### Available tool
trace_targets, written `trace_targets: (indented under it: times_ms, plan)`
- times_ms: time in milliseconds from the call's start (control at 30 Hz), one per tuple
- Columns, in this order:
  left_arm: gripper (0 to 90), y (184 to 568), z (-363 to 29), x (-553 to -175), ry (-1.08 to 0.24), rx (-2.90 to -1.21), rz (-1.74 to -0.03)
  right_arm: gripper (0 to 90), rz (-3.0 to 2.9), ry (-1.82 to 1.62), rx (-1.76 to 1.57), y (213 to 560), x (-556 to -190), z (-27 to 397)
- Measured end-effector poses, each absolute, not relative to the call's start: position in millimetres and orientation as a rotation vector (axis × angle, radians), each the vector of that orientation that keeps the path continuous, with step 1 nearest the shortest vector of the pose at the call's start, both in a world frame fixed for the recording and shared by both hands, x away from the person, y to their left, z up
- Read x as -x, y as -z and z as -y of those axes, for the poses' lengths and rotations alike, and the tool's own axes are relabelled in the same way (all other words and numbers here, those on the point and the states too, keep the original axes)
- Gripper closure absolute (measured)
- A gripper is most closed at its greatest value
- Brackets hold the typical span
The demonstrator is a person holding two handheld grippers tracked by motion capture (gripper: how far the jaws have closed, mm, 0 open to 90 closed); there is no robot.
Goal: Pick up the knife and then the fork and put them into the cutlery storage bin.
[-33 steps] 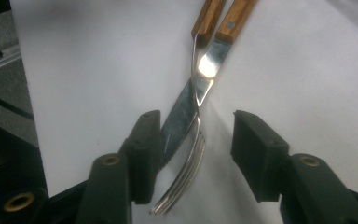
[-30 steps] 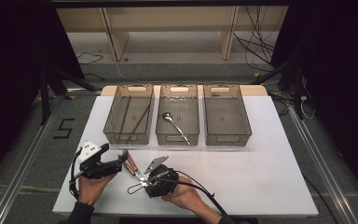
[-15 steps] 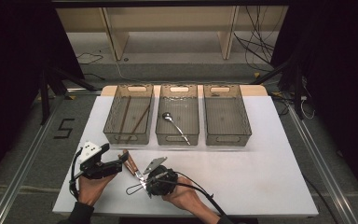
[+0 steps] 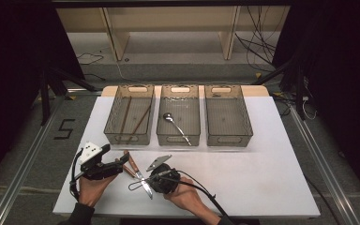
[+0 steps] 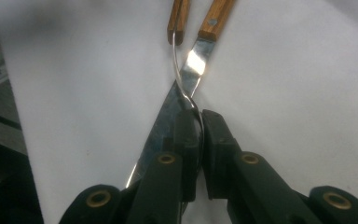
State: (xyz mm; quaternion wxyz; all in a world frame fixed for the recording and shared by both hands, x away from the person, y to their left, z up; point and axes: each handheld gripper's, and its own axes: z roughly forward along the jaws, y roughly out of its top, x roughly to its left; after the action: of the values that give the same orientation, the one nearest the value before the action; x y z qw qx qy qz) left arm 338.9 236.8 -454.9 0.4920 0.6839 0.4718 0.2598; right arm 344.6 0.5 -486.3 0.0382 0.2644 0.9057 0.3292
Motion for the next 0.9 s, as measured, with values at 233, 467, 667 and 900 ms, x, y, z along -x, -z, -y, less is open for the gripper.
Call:
trace_targets:
  times_ms: [233,467,667,900]
  plan:
    - [14.8,455,-238,-339,-0.632,-1.66,-1.146,86.4,-2.784,-1.078,-0.843,484,-348,9]
    - [14.9,454,-238,-339,-0.639,-1.649,-1.153,86.5,-2.75,-1.11,-0.828,474,-350,19]
    - [14.9,450,-241,-335,-0.656,-1.613,-1.145,86.5,-2.713,-1.123,-0.821,462,-353,31]
    - [14.9,452,-242,-336,-0.645,-1.608,-1.156,86.5,-2.637,-1.179,-0.853,440,-357,56]
